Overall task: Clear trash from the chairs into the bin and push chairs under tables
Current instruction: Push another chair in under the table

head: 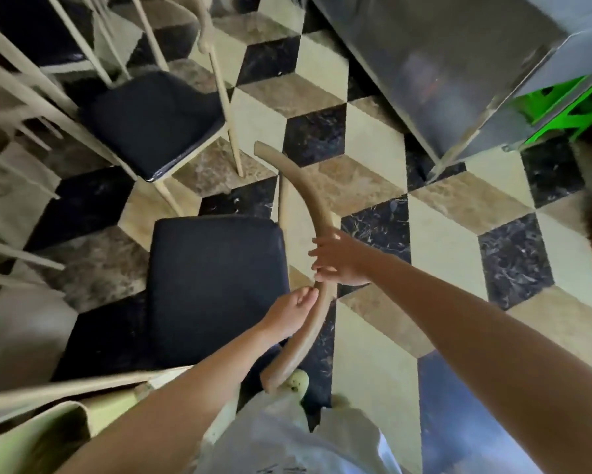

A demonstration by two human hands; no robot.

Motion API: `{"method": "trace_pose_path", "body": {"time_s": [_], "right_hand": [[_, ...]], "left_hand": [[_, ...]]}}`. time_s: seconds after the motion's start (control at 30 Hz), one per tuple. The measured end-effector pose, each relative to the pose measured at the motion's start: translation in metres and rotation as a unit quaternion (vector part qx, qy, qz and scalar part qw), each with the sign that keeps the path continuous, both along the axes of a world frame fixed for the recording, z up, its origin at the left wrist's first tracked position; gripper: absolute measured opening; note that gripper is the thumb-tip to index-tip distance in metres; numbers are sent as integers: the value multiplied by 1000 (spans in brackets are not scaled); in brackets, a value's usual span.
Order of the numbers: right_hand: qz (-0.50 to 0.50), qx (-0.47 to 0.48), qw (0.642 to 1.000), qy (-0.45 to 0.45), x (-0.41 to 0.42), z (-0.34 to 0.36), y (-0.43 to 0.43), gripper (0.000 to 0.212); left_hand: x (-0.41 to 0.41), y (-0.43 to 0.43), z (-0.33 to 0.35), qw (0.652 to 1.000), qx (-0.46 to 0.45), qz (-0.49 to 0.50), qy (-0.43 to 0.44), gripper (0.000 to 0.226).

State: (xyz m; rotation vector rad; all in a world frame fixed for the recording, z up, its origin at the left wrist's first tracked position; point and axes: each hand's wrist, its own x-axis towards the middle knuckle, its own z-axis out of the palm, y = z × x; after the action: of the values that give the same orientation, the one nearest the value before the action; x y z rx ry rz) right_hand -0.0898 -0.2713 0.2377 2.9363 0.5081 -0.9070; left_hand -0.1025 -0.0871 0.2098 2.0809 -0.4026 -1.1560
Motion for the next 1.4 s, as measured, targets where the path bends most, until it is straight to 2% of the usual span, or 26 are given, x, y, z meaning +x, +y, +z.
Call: {"method": "trace_pose_path", "body": {"time_s": [0.23,0.37,0.5,0.6,0.7,0.87,1.0,1.1,1.23,1.33,1.4], "right_hand": [[190,-13,981,44,71,3,-40,66],[294,32,955,30,104,-4,-55,72],[368,85,926,-17,115,-14,-70,57],[390,94,916,-17,124,-13,-75,53],[406,103,908,6,138,-14,-76,50],[432,70,898,47,161,-21,-66,53],[454,87,884,68,174,-25,-65,57],[458,98,880,82,179,-23,-67,58],[447,130,881,87,180,-31,-69,59],[441,164,879,77,181,-36,-72,55],[456,161,872,71,183,-36,-71,52]], "left_hand": [[-5,-31,2,991,29,128,-8,40],[-21,-49,2,979,27,201,-25,44],[-40,-66,-2,962,130,223,-83,57],[-48,-78,-5,930,203,268,-148,53],[-50,-86,-3,913,223,279,-198,47],[-51,-84,-7,912,233,261,-214,47],[-53,-83,-10,915,210,268,-218,48],[-56,-81,-15,901,208,279,-260,59],[-54,-83,-19,901,236,293,-215,63],[-44,-88,-14,893,259,327,-169,74],[-38,-93,-10,887,287,340,-125,67]]}}
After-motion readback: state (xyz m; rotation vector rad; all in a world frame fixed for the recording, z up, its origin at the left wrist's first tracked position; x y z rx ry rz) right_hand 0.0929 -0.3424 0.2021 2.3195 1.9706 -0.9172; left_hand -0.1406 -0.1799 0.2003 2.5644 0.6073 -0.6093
